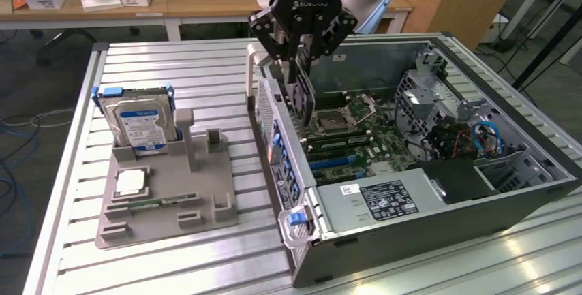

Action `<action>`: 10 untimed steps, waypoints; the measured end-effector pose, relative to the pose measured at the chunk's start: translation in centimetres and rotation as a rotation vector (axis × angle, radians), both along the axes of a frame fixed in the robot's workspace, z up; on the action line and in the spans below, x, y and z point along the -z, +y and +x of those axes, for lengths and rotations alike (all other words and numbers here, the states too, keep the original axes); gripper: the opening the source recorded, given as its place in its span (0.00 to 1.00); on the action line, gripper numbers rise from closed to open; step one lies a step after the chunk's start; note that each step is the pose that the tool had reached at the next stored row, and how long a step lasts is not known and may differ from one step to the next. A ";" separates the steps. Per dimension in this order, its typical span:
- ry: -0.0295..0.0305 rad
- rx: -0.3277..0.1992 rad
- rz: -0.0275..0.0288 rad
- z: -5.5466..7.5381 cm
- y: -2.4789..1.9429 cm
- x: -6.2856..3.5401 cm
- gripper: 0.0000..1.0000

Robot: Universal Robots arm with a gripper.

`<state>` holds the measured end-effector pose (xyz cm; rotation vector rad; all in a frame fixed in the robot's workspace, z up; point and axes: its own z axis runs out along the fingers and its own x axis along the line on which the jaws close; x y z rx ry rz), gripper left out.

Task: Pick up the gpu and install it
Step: 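Pick up the gpu and move the gpu toward the slot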

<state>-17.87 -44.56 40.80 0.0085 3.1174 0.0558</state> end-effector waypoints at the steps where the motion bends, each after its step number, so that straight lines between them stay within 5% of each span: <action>1: 0.0000 0.000 0.0000 0.1 0.00 0.00 0.26; 10: 0.0000 0.000 -0.0001 1.4 0.00 0.00 0.26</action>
